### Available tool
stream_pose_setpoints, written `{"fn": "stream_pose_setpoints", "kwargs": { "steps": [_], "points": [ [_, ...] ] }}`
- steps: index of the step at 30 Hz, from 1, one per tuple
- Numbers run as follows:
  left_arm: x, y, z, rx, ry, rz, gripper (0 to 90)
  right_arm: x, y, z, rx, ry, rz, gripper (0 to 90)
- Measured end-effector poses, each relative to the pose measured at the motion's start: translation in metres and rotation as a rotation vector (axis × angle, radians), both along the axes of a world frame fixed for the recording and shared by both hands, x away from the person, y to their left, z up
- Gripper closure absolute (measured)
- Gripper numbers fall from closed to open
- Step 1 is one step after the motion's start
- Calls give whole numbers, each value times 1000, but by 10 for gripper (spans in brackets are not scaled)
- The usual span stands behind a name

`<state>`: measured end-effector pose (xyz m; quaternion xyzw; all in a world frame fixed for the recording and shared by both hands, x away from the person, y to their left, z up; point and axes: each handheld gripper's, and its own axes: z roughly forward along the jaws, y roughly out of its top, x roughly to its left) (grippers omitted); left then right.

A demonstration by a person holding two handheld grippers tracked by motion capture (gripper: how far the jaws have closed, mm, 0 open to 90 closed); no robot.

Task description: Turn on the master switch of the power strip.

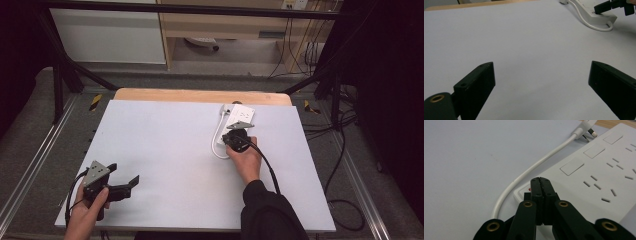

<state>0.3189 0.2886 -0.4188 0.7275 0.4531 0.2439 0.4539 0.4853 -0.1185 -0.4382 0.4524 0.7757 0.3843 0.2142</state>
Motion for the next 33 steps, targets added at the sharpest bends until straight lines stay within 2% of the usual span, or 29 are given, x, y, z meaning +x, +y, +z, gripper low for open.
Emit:
{"fn": "stream_pose_setpoints", "kwargs": {
  "steps": [13, 18, 20, 24, 28, 33],
  "points": [
    [0, -1, 0, -3, 2, -2, 72, -1, 0, -1, 9, -6, -4, 900],
    [0, 0, 0, -4, -2, 0, 71, -1, 0, 0, 5, -8, -6, 900],
    [0, 0, 0, -5, -2, 1, 72, -2, 2, 0, -16, -16, -7, 900],
    [0, -1, 1, -7, -6, -3, 72, -2, 2, 3, 7, -3, 4, 900],
    [0, -1, 1, -7, -7, -4, 72, -2, 0, 4, -11, -3, 1, 900],
    [0, 0, 1, -9, -6, -1, 72, -1, -5, 8, 15, -26, -11, 900]
  ]
}}
